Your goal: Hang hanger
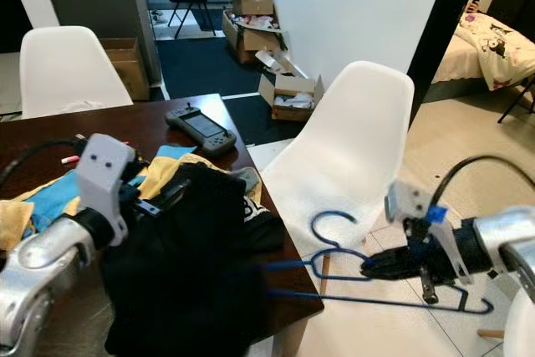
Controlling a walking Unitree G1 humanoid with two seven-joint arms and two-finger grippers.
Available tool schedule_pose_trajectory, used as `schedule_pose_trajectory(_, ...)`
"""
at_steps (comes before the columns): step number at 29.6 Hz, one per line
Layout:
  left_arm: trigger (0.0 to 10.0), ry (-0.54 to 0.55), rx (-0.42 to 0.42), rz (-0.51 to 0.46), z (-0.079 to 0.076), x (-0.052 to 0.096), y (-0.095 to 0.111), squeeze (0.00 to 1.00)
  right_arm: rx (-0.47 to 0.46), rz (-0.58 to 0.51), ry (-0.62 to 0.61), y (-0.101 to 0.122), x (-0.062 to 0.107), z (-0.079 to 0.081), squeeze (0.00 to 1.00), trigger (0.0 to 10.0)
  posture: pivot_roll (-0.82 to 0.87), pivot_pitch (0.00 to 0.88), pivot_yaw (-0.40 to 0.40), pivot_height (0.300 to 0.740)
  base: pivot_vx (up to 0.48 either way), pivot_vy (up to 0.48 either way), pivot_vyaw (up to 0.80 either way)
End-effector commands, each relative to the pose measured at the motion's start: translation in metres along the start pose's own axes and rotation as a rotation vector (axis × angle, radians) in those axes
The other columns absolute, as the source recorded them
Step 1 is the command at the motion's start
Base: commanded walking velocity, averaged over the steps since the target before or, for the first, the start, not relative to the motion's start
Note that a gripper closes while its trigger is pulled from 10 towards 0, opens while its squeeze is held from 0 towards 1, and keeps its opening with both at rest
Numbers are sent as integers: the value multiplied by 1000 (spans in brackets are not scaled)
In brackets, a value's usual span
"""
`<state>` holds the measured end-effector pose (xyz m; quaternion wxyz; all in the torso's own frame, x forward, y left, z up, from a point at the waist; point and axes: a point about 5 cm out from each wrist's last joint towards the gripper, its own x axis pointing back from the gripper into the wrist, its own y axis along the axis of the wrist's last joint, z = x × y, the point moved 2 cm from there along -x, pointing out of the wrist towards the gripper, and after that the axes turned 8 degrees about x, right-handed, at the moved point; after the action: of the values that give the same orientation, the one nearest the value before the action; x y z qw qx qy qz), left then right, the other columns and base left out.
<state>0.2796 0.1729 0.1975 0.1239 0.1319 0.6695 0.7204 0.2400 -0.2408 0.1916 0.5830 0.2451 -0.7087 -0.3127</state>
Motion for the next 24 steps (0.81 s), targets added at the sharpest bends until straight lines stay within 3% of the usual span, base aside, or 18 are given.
schedule_pose_trajectory(1,10000,-12,0,21,-4,0,-4,0,2,129,-51,-12,13,-5,0,0,99,5,-62,740,0,0,0)
schedule_pose_trajectory(3,10000,-12,0,21,-4,0,-4,0,2,129,-51,-12,13,-5,0,0,99,5,-62,740,0,0,0)
schedule_pose_trajectory(7,10000,-33,-11,64,-8,0,-14,0,2,182,-118,-17,28,-12,0,0,92,6,-62,740,0,0,0)
schedule_pose_trajectory(11,10000,-65,-50,144,-17,1,-33,0,26,172,-337,-11,68,-34,0,0,89,8,-61,740,0,0,0)
schedule_pose_trajectory(17,10000,-61,-52,150,-17,2,-35,0,47,213,-458,-15,88,-45,0,0,89,9,-63,740,0,0,0)
schedule_pose_trajectory(19,10000,-53,-59,150,-15,1,-35,0,74,186,-516,-9,93,-52,0,0,89,9,-63,740,0,0,0)
schedule_pose_trajectory(20,10000,-34,-61,133,-13,0,-33,0,100,63,-572,5,95,-59,0,0,84,8,-65,740,0,0,0)
schedule_pose_trajectory(21,10000,-34,-61,133,-13,0,-33,0,100,63,-572,5,95,-59,0,0,84,8,-65,740,0,0,0)
schedule_pose_trajectory(22,10000,-3,-67,102,-9,-2,-28,0,115,-106,-613,22,92,-65,0,0,82,6,-65,740,0,0,0)
schedule_pose_trajectory(24,10000,-3,-67,102,-9,-2,-28,0,115,-106,-613,22,92,-65,0,0,82,6,-65,740,0,0,0)
